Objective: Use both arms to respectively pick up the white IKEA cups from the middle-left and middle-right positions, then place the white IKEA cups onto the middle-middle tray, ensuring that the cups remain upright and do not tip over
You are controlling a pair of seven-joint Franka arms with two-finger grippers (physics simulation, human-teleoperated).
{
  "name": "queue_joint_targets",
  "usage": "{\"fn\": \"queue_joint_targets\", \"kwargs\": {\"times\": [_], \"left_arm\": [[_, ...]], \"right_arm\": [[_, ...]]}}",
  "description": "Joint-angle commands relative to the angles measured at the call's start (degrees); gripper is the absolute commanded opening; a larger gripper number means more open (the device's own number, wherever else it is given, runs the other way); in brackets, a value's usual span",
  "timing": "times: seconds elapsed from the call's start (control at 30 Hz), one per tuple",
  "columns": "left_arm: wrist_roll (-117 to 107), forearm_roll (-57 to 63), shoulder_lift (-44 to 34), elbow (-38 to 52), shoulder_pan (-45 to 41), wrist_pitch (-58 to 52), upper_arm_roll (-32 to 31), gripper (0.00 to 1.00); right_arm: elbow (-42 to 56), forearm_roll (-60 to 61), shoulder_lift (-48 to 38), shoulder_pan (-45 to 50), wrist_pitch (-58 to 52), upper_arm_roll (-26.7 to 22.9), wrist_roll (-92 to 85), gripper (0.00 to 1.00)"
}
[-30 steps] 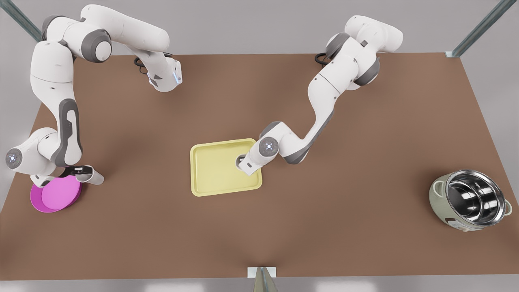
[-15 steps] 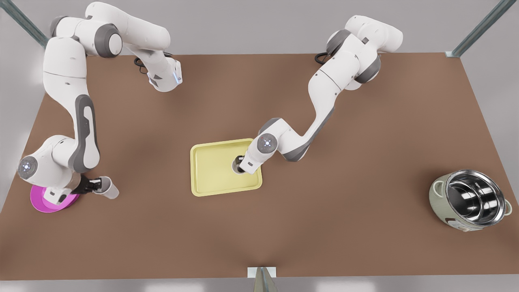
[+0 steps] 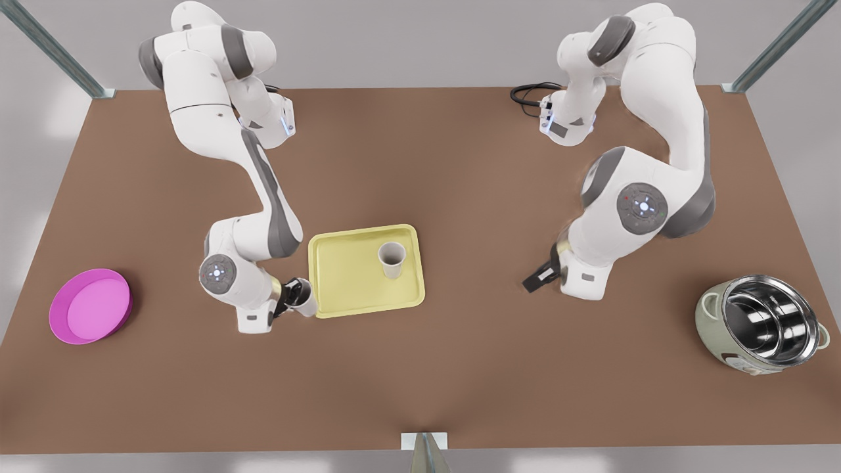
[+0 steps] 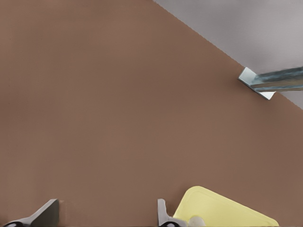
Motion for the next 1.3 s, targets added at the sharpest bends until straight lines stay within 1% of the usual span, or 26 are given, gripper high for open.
{"fn": "queue_joint_targets", "kwargs": {"times": [0.0, 0.03, 0.07, 0.1, 0.13, 0.17, 0.27, 0.33, 0.43, 0.47, 0.5, 0.73, 0.87, 0.93, 0.97, 1.03, 1.07, 1.1, 1.13, 1.17, 1.2, 1.23, 1.27], "left_arm": [[39.6, 5.4, -3.6, -1.0, 4.8, -24.1, 0.4, 1.0], [49.3, 5.4, -9.4, -12.1, 7.9, -18.0, 0.5, 1.0], [52.6, 4.9, -19.7, -29.3, 7.7, -2.1, 5.3, 1.0], [52.4, 1.9, -21.5, -29.2, 4.9, -2.9, 8.7, 1.0], [52.4, -0.4, -21.3, -26.5, 5.1, -5.9, 9.2, 1.0], [52.2, -0.5, -21.0, -25.7, 5.2, -8.1, 9.3, 1.0], [52.3, -1.9, -20.8, -24.3, 6.0, -10.1, 9.3, 1.0], [52.5, -4.8, -20.9, -24.0, 6.7, -10.1, 9.3, 1.0], [52.5, -4.8, -20.9, -24.0, 6.8, -11.3, 9.2, 1.0], [52.5, -4.8, -20.9, -24.0, 6.8, -11.3, 9.2, 1.0], [52.5, -4.8, -20.9, -24.0, 6.8, -11.3, 9.3, 1.0], [52.5, -6.4, -20.9, -23.6, 7.3, -12.6, 9.3, 1.0], [52.7, -6.4, -20.9, -23.4, 7.8, -12.7, 9.3, 1.0], [52.2, -6.5, -20.8, -23.4, 7.7, -12.7, 9.1, 1.0], [52.4, -6.5, -20.8, -23.4, 7.7, -12.6, 9.1, 1.0], [52.2, -6.8, -20.9, -23.4, 7.6, -13.0, 9.0, 1.0], [52.1, -7.1, -20.8, -23.6, 7.4, -13.0, 8.2, 1.0], [52.2, -7.8, -20.8, -23.6, 7.8, -13.0, 8.2, 1.0], [52.1, -7.8, -20.8, -23.5, 7.8, -13.1, 8.3, 1.0], [52.2, -7.9, -20.8, -23.5, 8.1, -13.1, 8.4, 1.0], [52.2, -8.0, -20.8, -23.5, 8.2, -13.9, 8.3, 1.0], [52.3, -8.0, -20.8, -23.5, 8.2, -13.9, 8.3, 1.0], [52.3, -8.0, -20.8, -23.5, 8.3, -13.9, 8.3, 1.0]], "right_arm": [[-0.3, -0.1, 0.2, 1.0, -4.4, 0.3, 4.6, 0.21], [-0.9, -0.1, 0.4, 1.3, -4.6, 0.3, 4.5, 0.21], [-1.3, -0.1, 0.6, 2.0, -4.6, 0.3, 4.2, 0.21], [-1.3, -0.1, 1.3, 2.3, -4.5, 0.6, 4.2, 0.21], [-1.3, 0.2, 1.4, 3.2, -4.1, 1.0, 4.6, 0.21], [-1.2, 1.5, 1.6, 3.7, -4.0, 1.0, 4.6, 0.21], [-0.9, 1.8, 3.2, 4.2, -3.8, 1.0, 4.6, 0.21], [-0.5, 1.8, 4.0, 4.2, -3.8, 1.0, 4.6, 0.21], [-0.4, 1.9, 4.6, 4.1, -3.6, 1.0, 4.6, 0.21], [-0.4, 2.4, 4.7, 4.1, -3.6, 0.9, 4.6, 0.25], [-0.4, 2.5, 4.8, 4.1, -3.4, 0.9, 4.6, 1.0], [0.6, 2.5, 5.1, 3.9, -3.3, 0.9, 4.6, 1.0], [2.0, 2.5, 3.0, 3.2, -5.4, 0.4, 4.5, 1.0], [3.4, 2.4, 0.6, 2.0, -9.6, 0.3, 4.3, 1.0], [6.7, 1.9, 0.7, 1.9, -13.3, -0.1, 4.5, 1.0], [8.8, 2.2, 0.6, 1.7, -17.6, -3.6, 7.8, 1.0], [8.2, -1.0, -0.9, 0.6, -20.7, -5.3, 16.9, 1.0], [8.7, -8.4, -3.0, 1.0, -23.0, -5.1, 29.8, 1.0], [9.5, -14.1, -3.1, 1.0, -24.9, -5.4, 32.2, 1.0], [13.1, -15.6, -3.4, 0.5, -29.5, -6.5, 32.8, 1.0], [20.4, -15.4, -3.6, 0.5, -38.2, -6.9, 32.8, 1.0], [20.9, -15.1, -7.7, -2.5, -40.2, -6.2, 32.7, 1.0], [17.0, -15.2, -12.6, -6.0, -40.0, -5.4, 32.7, 1.0]]}}
